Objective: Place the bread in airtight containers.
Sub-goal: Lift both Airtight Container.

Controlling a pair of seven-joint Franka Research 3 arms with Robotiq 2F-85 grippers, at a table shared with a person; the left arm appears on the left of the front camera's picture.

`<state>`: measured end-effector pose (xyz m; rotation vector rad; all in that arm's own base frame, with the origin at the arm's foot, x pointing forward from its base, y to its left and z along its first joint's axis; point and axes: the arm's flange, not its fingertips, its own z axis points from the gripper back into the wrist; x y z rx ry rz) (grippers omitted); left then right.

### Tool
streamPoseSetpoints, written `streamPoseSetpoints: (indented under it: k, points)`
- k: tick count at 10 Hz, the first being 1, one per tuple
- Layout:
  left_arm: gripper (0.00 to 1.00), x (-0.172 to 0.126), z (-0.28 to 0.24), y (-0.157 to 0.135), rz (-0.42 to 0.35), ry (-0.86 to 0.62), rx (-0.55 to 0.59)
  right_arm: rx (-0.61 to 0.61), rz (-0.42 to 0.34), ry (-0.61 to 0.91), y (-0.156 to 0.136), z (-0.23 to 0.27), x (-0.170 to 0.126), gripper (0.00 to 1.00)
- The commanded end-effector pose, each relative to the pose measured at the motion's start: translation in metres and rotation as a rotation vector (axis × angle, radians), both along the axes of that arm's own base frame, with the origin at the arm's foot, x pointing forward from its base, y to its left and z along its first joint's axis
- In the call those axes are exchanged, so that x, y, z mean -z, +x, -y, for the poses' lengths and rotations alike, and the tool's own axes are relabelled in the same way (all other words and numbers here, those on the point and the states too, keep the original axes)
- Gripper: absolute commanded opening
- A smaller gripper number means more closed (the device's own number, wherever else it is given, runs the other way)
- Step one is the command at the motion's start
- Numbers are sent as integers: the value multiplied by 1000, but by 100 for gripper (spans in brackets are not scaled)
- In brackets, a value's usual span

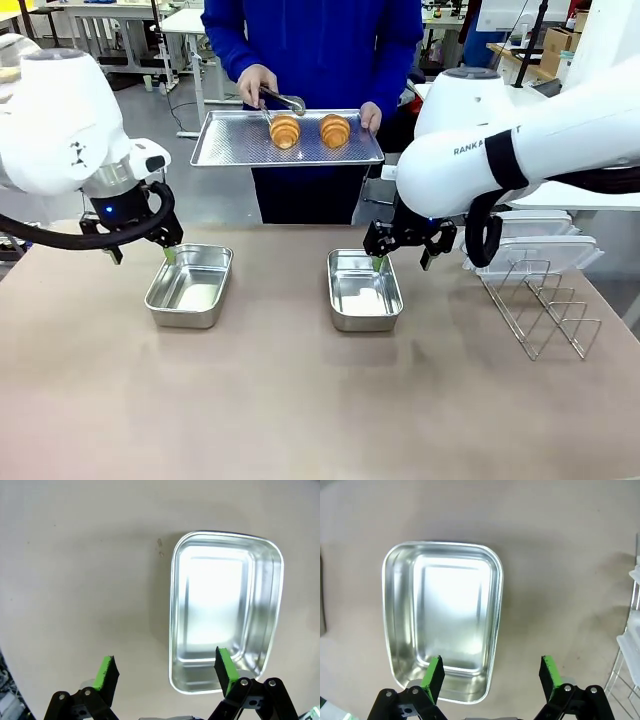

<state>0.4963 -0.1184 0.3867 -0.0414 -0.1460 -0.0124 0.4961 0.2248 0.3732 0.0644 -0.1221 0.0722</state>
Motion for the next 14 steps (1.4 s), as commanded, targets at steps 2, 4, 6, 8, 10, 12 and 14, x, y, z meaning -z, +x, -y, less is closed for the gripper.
streamPoseSetpoints:
  k: [2,4,6,8,10,12,14]
  points:
    - [100,25,5,0,29,28,-20,38,34,-19,4,-8,24,100]
    - [100,42,2,7,55,40,-14,34,33,-27,4,-9,36,100]
    - [100,48,-1,12,67,42,-15,28,47,-29,5,-11,40,100]
    - [55,53,-5,15,62,53,-55,27,48,-31,5,-10,44,42]
    - [0,54,-4,15,49,55,-43,41,40,-33,6,-9,45,0]
    - [0,58,-4,16,41,58,-41,51,22,-40,6,-5,48,0]
    - [9,57,-5,16,44,56,-40,58,20,-35,7,-4,49,6]
